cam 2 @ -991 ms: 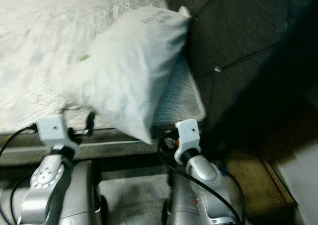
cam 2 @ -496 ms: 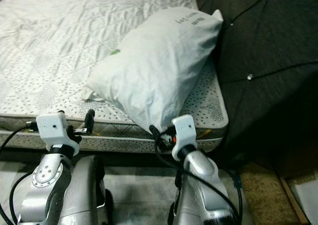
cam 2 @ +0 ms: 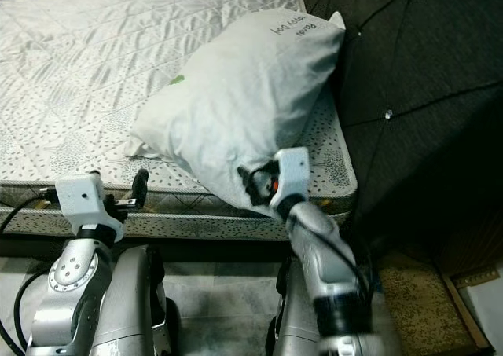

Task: Clean up the room

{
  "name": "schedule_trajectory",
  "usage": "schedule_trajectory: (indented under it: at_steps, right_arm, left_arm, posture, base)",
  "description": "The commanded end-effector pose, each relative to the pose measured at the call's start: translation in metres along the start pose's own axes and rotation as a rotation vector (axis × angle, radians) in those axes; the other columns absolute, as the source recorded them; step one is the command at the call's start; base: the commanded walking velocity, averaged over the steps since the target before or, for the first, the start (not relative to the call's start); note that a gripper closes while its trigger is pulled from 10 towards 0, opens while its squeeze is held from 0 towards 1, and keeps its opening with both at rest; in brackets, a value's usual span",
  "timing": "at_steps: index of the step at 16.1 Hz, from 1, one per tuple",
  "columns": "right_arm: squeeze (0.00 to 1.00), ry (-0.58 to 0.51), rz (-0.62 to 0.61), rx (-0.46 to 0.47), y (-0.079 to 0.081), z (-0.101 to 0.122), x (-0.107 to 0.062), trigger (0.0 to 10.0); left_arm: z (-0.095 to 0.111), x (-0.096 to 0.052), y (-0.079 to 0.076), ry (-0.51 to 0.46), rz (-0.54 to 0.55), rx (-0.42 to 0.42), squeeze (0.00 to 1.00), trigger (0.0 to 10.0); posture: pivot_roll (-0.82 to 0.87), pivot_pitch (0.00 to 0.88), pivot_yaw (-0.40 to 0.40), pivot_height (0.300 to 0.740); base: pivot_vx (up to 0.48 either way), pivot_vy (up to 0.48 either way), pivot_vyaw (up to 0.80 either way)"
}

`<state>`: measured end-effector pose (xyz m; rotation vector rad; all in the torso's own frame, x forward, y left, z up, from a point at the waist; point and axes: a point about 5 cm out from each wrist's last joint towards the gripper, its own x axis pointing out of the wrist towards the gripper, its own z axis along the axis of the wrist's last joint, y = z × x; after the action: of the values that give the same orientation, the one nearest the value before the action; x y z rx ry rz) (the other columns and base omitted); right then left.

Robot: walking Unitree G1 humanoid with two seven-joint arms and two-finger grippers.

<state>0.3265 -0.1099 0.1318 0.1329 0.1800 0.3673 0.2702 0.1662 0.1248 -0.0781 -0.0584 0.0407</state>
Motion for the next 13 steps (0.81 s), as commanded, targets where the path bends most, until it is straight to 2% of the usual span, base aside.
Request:
schedule_trajectory:
  at_steps: [1,2,4,7,10,13]
  right_arm:
    - [0.0,0.05,-0.013,0.031,0.0,-0.009,0.001,0.7]
    - [0.0,0.07,-0.014,0.041,0.004,-0.013,0.003,0.0]
    - [0.0,0.089,-0.03,0.08,0.011,-0.018,0.007,0.0]
    - [0.0,0.103,0.018,0.13,0.031,-0.019,0.017,0.0]
    - [0.0,0.047,0.005,0.166,0.047,-0.005,0.04,0.0]
    - [0.0,0.021,0.012,0.201,0.058,0.005,0.051,0.0]
  left_arm:
    - [0.001,0.0,0.001,-0.004,-0.004,0.007,0.0,10.0]
    - [0.001,0.0,0.002,-0.003,-0.003,0.009,0.0,10.0]
    - [0.0,-0.001,0.003,0.001,0.0,0.011,0.0,10.0]
    - [0.0,0.0,0.001,-0.002,-0.004,0.008,0.0,10.0]
    - [0.002,0.002,0.002,-0.005,-0.002,0.013,0.0,10.0]
    - [0.004,0.002,0.003,-0.012,0.004,0.014,0.0,10.0]
  posture:
    - [-0.05,0.161,-0.057,0.526]
    - [-0.05,0.16,-0.055,0.526]
    - [-0.05,0.159,-0.055,0.526]
    - [-0.03,0.137,-0.053,0.526]
    - [-0.01,0.128,-0.049,0.526]
    - [0.01,0.132,-0.055,0.526]
  base:
    - [0.0,0.0,0.0]
    - [0.0,0.0,0.0]
    - [0.0,0.0,0.0]
    - [0.0,0.0,0.0]
    - [0.0,0.0,0.0]
    - [0.0,0.0,0.0]
